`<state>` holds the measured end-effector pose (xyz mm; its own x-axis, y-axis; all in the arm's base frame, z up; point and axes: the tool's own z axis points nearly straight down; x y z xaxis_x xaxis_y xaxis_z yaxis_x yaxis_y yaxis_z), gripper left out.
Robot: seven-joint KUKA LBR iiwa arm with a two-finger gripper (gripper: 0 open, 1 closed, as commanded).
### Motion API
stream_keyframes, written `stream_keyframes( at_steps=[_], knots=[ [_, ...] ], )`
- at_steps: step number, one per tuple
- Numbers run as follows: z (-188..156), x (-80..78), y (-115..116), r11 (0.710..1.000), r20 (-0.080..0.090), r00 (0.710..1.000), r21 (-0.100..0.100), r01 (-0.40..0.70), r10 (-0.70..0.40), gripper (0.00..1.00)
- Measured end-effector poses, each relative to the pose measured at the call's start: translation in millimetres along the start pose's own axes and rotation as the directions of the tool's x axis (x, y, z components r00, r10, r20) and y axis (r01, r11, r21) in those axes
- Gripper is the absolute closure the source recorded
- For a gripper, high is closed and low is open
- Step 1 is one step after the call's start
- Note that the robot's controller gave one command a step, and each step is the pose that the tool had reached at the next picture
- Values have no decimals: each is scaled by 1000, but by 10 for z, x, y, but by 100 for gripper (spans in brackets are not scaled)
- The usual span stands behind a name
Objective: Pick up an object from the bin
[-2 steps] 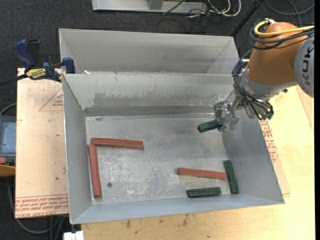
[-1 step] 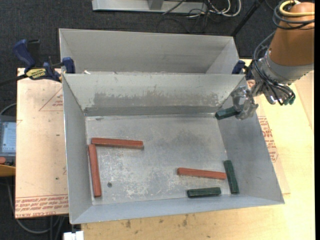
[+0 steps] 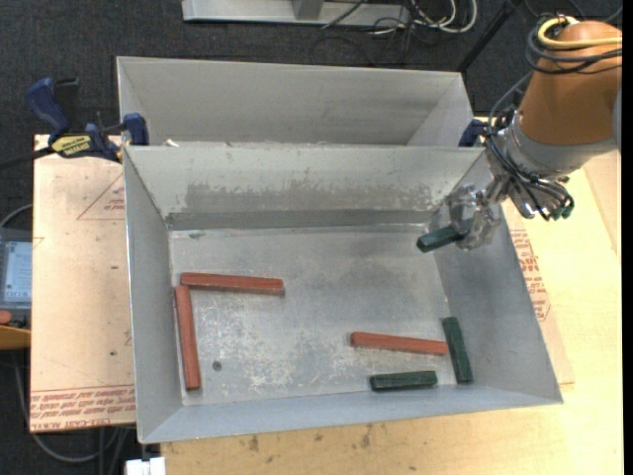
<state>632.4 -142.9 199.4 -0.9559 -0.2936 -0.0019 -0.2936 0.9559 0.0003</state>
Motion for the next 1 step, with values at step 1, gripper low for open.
stream_keyframes(
  at_steps=[1],
  knots=[
    [-411, -220, 223, 996, 6, 995, 3, 95, -95, 100]
  ],
)
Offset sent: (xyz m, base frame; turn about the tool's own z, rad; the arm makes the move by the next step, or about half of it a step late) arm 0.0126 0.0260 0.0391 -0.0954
